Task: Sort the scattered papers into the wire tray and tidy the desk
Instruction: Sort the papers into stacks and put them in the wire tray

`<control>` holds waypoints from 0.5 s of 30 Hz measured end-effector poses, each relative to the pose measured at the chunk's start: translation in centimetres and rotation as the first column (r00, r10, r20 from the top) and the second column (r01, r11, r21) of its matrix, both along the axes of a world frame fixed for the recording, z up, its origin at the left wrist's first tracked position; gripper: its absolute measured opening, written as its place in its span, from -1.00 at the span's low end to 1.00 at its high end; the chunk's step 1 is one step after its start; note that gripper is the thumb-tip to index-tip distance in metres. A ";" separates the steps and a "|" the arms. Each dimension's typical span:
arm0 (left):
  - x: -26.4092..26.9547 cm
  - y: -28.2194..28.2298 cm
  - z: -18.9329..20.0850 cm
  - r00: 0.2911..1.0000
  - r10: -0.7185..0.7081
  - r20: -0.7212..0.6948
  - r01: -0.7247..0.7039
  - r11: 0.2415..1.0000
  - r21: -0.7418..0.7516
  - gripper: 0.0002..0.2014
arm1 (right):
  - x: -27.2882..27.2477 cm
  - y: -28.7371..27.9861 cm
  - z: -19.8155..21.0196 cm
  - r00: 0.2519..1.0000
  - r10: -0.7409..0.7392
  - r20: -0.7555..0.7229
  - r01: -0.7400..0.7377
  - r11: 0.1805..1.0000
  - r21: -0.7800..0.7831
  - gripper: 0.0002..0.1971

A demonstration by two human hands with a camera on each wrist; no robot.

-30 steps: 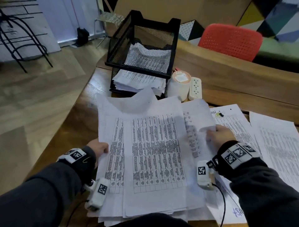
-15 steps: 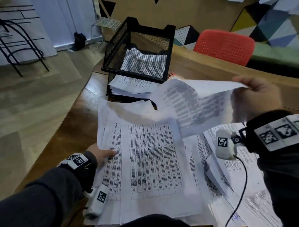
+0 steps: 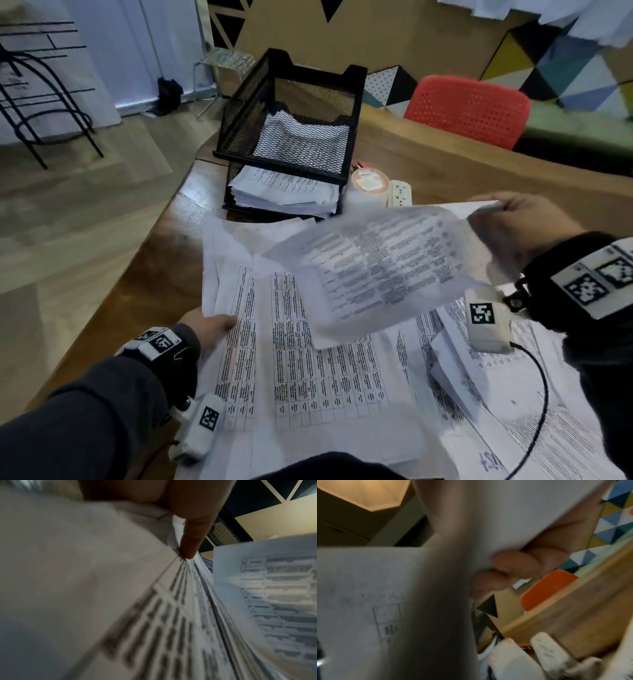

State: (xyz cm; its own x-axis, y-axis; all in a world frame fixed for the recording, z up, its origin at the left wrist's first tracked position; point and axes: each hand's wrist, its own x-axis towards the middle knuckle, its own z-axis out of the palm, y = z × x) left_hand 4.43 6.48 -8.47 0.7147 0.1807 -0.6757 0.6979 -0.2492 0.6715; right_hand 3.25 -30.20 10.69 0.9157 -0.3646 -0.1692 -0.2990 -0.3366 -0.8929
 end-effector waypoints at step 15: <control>-0.4 -0.4 1.8 0.996 -0.085 -0.017 0.086 0.995 0.059 0.03 | 2.8 1.9 -9.5 0.908 0.256 -0.332 -0.316 0.939 -0.139 -0.19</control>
State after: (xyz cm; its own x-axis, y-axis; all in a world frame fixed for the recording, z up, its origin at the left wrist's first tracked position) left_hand 4.00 6.06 -6.64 0.7194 0.1594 -0.6761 0.6819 -0.3479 0.6434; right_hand 6.08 -28.30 1.15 0.8999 -0.1464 -0.4108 -0.4111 -0.5990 -0.6871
